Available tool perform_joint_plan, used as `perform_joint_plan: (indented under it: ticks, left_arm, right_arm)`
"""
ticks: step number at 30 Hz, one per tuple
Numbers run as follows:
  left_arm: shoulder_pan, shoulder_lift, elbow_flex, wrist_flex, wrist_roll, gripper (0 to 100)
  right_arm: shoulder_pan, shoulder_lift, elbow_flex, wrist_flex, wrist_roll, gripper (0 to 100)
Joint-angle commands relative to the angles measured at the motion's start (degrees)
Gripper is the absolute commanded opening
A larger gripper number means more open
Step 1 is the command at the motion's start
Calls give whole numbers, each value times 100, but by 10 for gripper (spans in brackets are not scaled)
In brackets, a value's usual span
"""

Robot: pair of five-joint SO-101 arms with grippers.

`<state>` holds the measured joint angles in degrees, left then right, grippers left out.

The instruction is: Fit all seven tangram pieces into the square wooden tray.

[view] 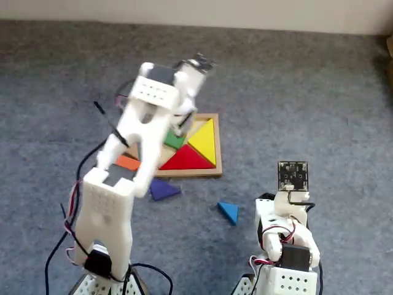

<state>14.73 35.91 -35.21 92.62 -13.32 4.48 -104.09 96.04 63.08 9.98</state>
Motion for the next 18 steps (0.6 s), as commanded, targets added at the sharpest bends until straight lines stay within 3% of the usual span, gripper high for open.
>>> perform_joint_plan:
  ticks: [1, 5, 13, 18]
  left_arm:
    - [752, -462, -215, 571, 633, 167]
    - [1095, -470, -198, 747, 1530, 239]
    - [1842, -497, 453, 747, 2743, 238]
    - [1886, -646, 602, 747, 3156, 213]
  right_arm:
    - [92, -75, 576, 13, 62, 12]
    - [101, -75, 576, 4, 62, 12]
    - [681, -84, 576, -75, 62, 12]
    - [857, -84, 593, -295, 62, 12]
